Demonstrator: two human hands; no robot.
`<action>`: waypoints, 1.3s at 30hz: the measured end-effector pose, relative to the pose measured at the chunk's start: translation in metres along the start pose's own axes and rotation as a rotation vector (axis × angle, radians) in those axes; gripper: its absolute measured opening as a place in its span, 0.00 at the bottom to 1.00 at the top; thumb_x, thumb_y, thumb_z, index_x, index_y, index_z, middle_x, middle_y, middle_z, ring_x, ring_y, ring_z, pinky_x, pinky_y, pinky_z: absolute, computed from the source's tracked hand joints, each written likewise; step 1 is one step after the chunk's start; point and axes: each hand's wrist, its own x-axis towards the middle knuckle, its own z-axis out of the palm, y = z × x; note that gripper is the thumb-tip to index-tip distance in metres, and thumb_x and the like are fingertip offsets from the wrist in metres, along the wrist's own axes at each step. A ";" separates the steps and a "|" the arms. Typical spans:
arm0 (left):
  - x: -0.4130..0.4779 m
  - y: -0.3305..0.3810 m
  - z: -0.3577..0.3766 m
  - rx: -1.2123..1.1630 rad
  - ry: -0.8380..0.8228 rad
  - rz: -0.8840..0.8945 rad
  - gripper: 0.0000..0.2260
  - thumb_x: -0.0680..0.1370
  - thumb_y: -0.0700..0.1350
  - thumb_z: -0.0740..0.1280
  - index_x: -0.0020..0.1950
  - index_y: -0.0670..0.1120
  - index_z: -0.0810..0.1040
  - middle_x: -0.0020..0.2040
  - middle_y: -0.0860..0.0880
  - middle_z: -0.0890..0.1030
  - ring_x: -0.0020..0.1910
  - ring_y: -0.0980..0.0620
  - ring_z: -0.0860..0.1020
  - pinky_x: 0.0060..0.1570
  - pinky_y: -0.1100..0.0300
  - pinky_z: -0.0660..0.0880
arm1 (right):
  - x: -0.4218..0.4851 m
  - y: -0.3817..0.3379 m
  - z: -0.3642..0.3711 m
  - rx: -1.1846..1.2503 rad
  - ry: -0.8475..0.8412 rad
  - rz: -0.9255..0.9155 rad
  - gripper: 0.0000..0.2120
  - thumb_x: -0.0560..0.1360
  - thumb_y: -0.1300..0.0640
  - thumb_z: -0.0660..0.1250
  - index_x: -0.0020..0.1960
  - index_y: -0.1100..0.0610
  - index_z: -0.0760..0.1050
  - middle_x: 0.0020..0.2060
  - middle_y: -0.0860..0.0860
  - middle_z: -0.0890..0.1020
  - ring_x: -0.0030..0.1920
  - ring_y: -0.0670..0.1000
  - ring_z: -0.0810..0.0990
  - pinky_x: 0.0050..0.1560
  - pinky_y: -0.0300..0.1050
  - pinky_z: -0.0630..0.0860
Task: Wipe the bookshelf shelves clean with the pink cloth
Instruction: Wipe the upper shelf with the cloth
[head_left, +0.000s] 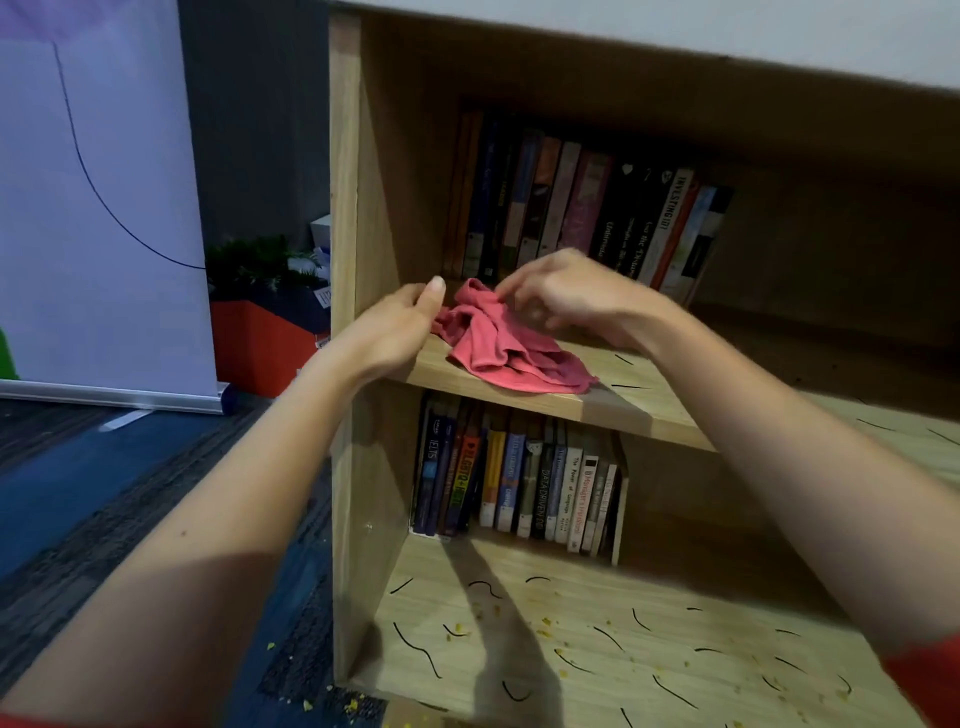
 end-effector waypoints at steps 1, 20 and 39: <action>0.001 0.002 0.000 -0.026 -0.005 0.004 0.26 0.82 0.57 0.46 0.75 0.43 0.59 0.73 0.43 0.65 0.71 0.47 0.64 0.68 0.57 0.59 | -0.006 -0.003 0.007 -0.104 -0.039 -0.041 0.17 0.77 0.67 0.56 0.62 0.60 0.75 0.49 0.52 0.79 0.40 0.46 0.76 0.41 0.40 0.78; 0.034 0.016 0.004 0.635 0.014 -0.010 0.13 0.77 0.37 0.63 0.61 0.41 0.75 0.50 0.43 0.79 0.47 0.44 0.78 0.50 0.51 0.78 | 0.059 0.058 0.007 -0.435 -0.078 0.006 0.21 0.78 0.45 0.61 0.61 0.60 0.75 0.56 0.56 0.78 0.56 0.54 0.76 0.49 0.43 0.69; 0.097 0.023 0.017 0.626 -0.028 -0.111 0.10 0.79 0.42 0.62 0.57 0.38 0.75 0.44 0.44 0.76 0.44 0.44 0.76 0.41 0.58 0.70 | 0.075 0.068 0.013 -0.471 -0.151 -0.096 0.25 0.74 0.36 0.60 0.37 0.60 0.70 0.30 0.51 0.72 0.32 0.49 0.70 0.31 0.44 0.63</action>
